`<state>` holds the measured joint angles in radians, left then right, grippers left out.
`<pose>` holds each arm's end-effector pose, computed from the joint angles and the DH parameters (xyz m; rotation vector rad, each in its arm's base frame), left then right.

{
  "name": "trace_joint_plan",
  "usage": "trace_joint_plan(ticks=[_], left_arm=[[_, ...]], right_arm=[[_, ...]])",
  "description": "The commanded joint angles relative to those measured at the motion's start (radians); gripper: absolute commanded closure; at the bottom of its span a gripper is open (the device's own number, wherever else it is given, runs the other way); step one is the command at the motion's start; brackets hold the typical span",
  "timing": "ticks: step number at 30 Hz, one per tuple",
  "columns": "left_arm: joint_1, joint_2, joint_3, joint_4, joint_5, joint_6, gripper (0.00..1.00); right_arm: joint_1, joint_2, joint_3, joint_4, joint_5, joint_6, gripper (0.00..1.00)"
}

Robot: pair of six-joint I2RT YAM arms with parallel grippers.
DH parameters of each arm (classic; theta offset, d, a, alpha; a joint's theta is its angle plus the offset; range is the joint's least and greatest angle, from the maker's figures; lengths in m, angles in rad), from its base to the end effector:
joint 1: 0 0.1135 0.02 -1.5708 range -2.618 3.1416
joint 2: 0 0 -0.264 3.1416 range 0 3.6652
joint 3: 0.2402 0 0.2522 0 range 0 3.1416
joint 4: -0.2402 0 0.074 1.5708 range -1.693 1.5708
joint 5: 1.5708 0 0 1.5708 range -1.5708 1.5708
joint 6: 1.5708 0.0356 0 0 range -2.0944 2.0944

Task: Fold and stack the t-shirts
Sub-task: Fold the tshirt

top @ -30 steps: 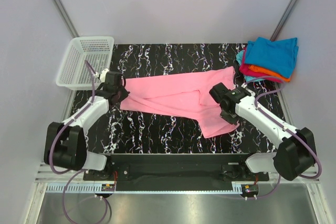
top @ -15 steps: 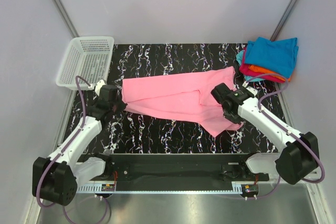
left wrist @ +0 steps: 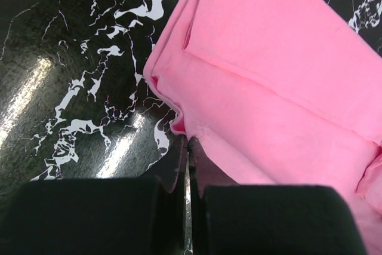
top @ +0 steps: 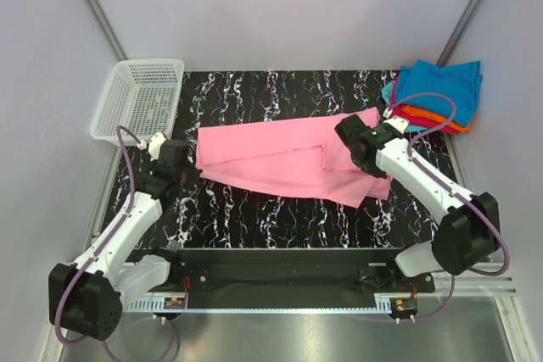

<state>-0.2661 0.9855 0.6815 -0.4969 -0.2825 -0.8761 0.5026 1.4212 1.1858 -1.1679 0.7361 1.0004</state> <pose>0.1967 -0.0433 0.2398 -0.8311 2.1910 -0.2325 0.2302 0.0993 0.2768 0.6848 2.3701 -0.5534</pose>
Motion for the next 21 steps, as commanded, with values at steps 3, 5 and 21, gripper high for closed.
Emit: trace_joint_plan(ticks=[3, 5, 21], left_arm=[[-0.002, 0.036, 0.081, 0.003, -0.084, -0.032, 1.00], [-0.002, 0.067, 0.107, 0.001, -0.107, -0.031, 1.00], [0.011, 0.409, 0.361, 0.027, -0.159, -0.052, 1.00]], right_arm=[[-0.093, 0.045, 0.064, 0.160, 0.071, -0.138, 1.00], [-0.124, 0.070, 0.078, 0.200, 0.042, -0.198, 1.00], [-0.276, 0.410, 0.362, 0.507, -0.116, -0.468, 1.00]])
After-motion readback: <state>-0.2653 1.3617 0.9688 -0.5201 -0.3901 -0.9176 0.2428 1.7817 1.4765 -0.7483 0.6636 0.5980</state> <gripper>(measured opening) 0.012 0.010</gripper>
